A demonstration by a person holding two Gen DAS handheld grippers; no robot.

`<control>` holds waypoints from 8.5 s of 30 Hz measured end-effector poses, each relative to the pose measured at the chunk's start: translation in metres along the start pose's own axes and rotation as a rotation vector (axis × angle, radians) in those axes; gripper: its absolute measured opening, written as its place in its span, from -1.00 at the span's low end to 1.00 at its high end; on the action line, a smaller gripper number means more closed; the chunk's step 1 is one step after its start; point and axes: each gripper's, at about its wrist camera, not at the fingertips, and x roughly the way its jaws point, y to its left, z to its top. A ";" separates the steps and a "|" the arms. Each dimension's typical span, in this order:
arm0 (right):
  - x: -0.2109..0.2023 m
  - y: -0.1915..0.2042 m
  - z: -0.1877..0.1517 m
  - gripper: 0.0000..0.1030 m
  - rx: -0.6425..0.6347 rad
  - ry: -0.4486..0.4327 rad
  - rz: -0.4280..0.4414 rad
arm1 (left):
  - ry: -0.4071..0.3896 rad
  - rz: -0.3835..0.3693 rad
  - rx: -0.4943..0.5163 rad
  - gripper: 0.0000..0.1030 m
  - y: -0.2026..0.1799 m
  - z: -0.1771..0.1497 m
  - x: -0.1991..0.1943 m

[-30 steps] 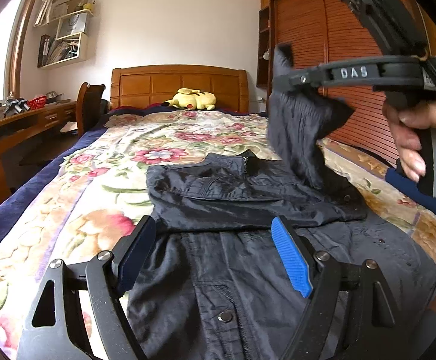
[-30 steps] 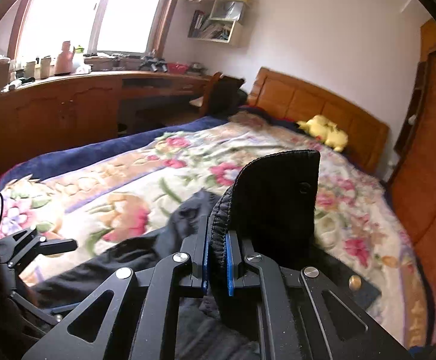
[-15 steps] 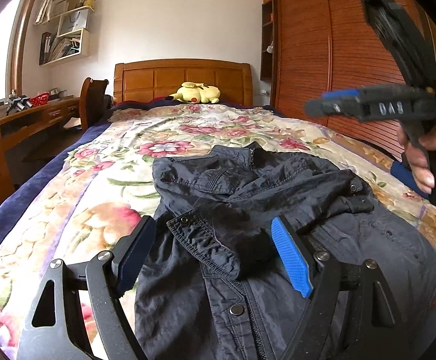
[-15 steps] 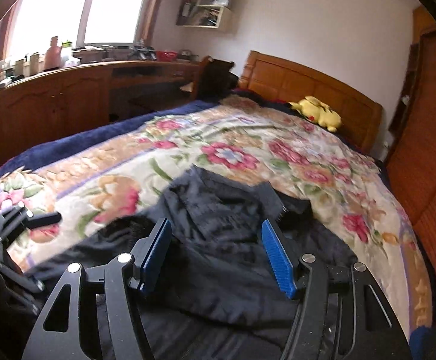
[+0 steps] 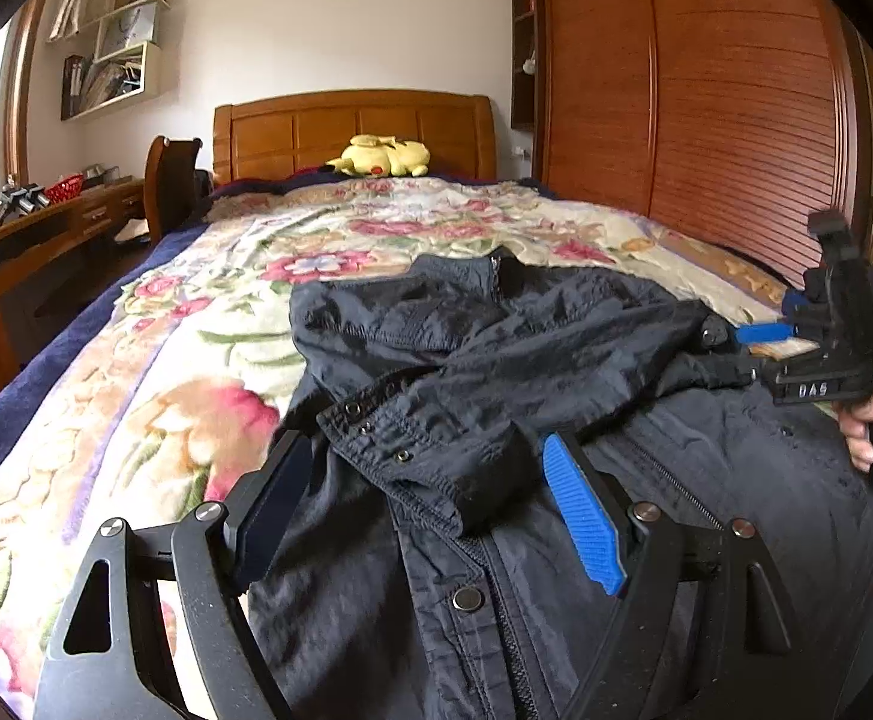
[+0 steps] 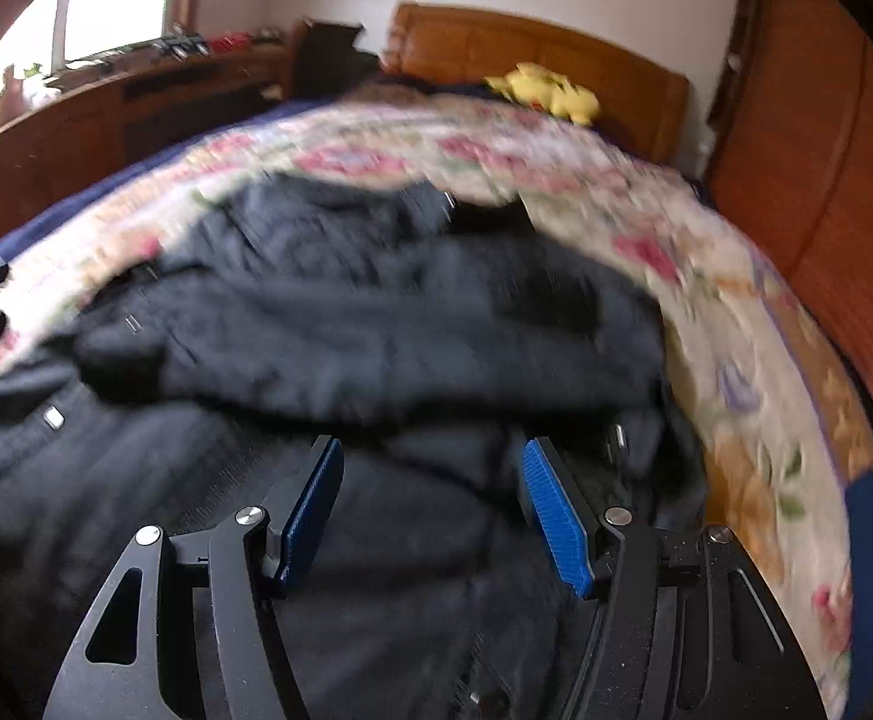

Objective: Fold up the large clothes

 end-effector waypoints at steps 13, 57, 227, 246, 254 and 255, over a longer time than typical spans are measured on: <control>0.047 -0.032 -0.030 0.26 0.162 0.089 -0.009 | 0.131 -0.012 -0.044 0.56 0.007 -0.009 0.027; 0.012 -0.052 -0.046 0.26 0.222 0.051 0.050 | 0.104 -0.002 -0.037 -0.93 -0.007 -0.012 -0.026; -0.118 -0.059 0.004 -0.86 0.116 -0.266 -0.018 | -0.094 0.145 -0.020 -0.87 0.069 0.058 -0.029; -0.006 -0.060 0.084 -0.87 0.063 -0.120 -0.075 | 0.005 0.211 -0.012 -0.86 0.091 0.090 0.063; 0.010 -0.058 0.103 -0.87 0.072 -0.041 -0.105 | 0.023 0.171 -0.024 -0.79 0.087 0.102 0.078; 0.012 -0.056 0.104 -0.85 0.073 -0.030 -0.100 | 0.029 0.152 -0.035 -0.74 0.086 0.100 0.078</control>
